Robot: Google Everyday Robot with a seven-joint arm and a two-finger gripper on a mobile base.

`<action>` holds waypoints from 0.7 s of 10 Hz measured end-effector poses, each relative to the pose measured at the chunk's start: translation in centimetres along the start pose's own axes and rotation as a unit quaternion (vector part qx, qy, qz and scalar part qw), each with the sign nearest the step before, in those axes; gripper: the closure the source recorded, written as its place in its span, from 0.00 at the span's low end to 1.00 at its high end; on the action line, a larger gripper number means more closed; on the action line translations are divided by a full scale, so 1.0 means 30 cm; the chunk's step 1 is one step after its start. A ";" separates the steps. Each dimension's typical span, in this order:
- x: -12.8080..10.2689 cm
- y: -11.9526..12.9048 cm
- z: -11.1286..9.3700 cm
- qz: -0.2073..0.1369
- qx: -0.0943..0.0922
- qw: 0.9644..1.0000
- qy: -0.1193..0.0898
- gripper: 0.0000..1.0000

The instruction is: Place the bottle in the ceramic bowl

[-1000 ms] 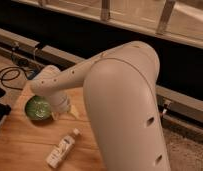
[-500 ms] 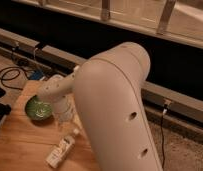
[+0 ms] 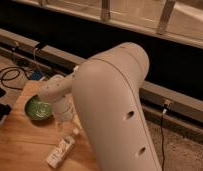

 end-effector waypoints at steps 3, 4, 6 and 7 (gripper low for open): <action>-0.010 0.010 0.102 0.008 -0.001 0.999 0.031 0.35; -0.012 0.008 0.138 0.012 -0.002 0.999 0.042 0.35; -0.010 0.015 0.214 0.015 -0.003 0.998 0.068 0.35; -0.010 0.017 0.259 0.017 -0.002 0.996 0.083 0.35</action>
